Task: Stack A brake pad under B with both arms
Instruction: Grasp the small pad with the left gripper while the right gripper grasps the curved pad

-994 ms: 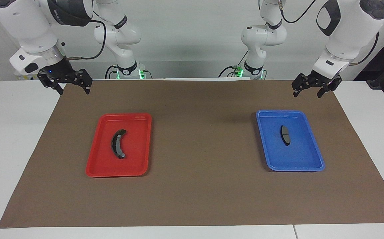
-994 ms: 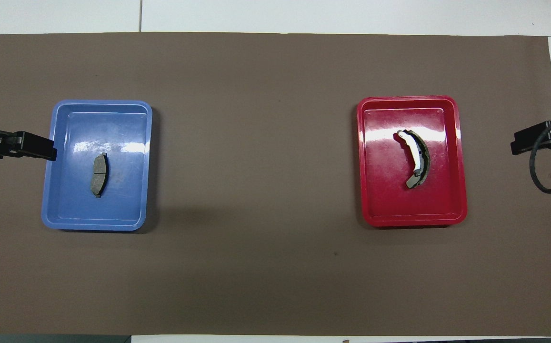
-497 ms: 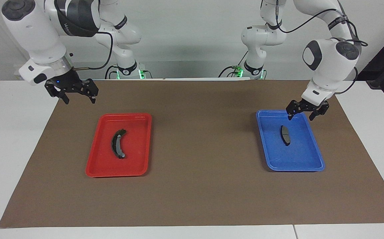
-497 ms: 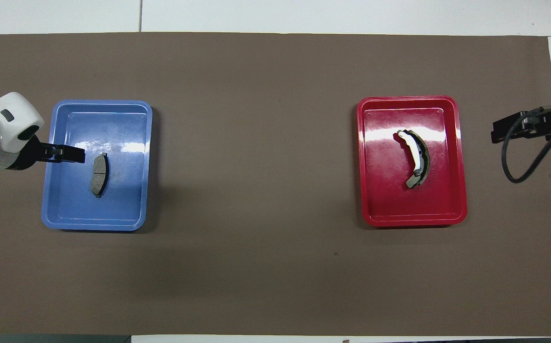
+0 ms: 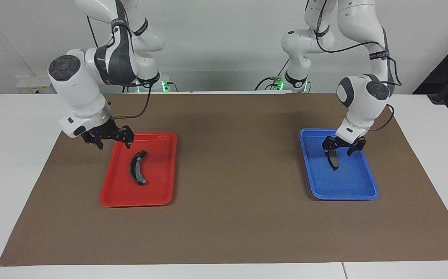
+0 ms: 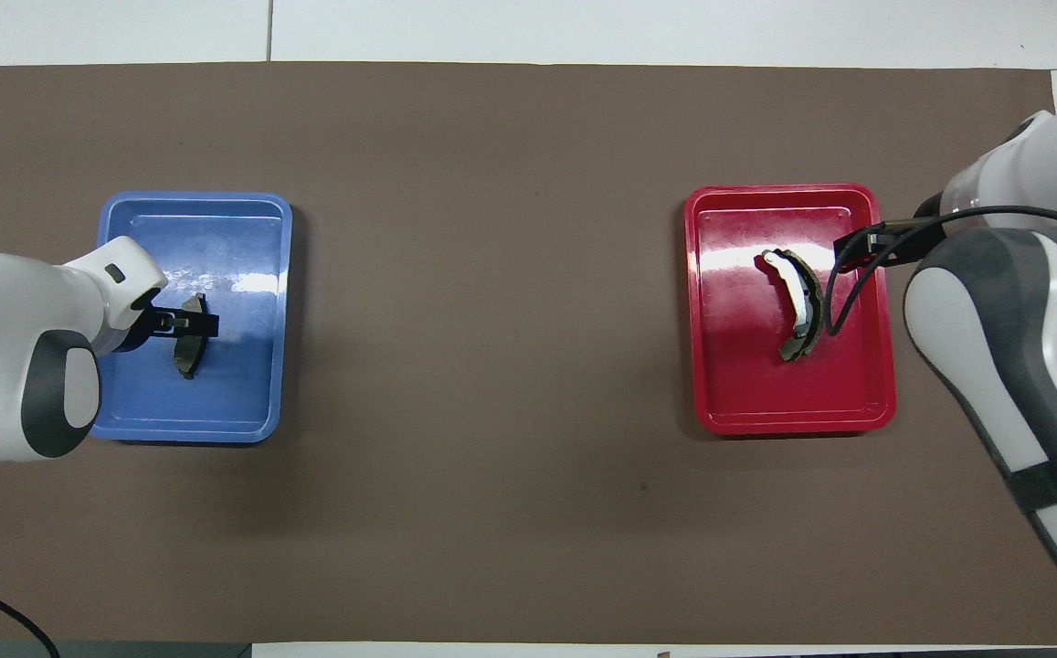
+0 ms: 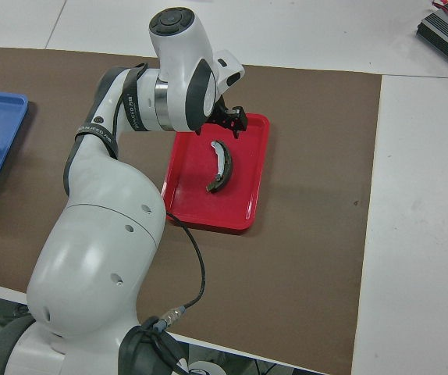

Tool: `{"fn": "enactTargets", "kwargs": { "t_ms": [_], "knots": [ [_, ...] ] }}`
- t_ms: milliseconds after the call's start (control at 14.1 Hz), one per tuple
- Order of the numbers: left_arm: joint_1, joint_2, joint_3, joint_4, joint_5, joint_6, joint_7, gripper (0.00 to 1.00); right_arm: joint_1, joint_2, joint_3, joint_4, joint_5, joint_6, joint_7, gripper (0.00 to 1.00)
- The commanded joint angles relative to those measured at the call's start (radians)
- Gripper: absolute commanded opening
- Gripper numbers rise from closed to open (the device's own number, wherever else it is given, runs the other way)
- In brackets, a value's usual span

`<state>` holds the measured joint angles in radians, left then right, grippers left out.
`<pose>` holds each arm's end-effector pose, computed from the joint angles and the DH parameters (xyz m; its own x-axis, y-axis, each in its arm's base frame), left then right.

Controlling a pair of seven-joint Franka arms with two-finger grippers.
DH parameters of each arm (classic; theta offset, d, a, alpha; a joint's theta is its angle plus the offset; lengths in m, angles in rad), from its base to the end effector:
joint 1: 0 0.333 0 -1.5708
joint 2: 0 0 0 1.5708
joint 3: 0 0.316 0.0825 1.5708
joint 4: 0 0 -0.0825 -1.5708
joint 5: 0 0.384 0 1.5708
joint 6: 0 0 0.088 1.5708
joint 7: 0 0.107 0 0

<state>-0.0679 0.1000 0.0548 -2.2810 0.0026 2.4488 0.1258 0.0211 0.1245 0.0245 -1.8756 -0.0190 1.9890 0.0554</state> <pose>0.5331 -0.0070 0.3172 0.9878 -0.1410 0.0664 -0.1403 -0.9900 -0.0157 0.5909 0.0253 0.4435 0.9999 -0.0022 -0.0103 -0.0021 -0.9999 0.0148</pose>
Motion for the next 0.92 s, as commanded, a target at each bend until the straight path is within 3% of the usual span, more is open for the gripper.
{"fn": "enactTargets", "kwargs": {
  "t_ms": [0,213,284,497,710,852],
  "knots": [
    [0.005,0.013,0.0,-0.04,-0.01,0.042,0.02,0.99,-0.004,-0.014,0.02,-0.115,0.014,0.112,0.015,0.99],
    [0.005,0.024,0.0,-0.049,-0.01,0.044,0.009,0.97,-0.004,-0.008,0.025,-0.189,0.014,0.183,0.015,0.99],
    [0.005,0.027,0.0,-0.049,-0.01,0.044,0.008,0.85,-0.003,-0.006,0.025,-0.215,0.014,0.213,0.015,0.99],
    [0.005,0.029,0.002,-0.04,-0.01,0.036,0.018,0.3,-0.003,0.013,0.025,-0.244,0.014,0.266,0.008,0.99],
    [0.005,0.032,0.003,-0.035,-0.01,0.036,0.02,0.01,-0.003,0.02,0.026,-0.247,0.014,0.289,0.008,0.99],
    [0.005,0.03,0.003,-0.026,-0.01,0.038,0.021,0.01,-0.004,0.044,0.025,-0.247,0.014,0.297,-0.012,0.99]
  ]
}}
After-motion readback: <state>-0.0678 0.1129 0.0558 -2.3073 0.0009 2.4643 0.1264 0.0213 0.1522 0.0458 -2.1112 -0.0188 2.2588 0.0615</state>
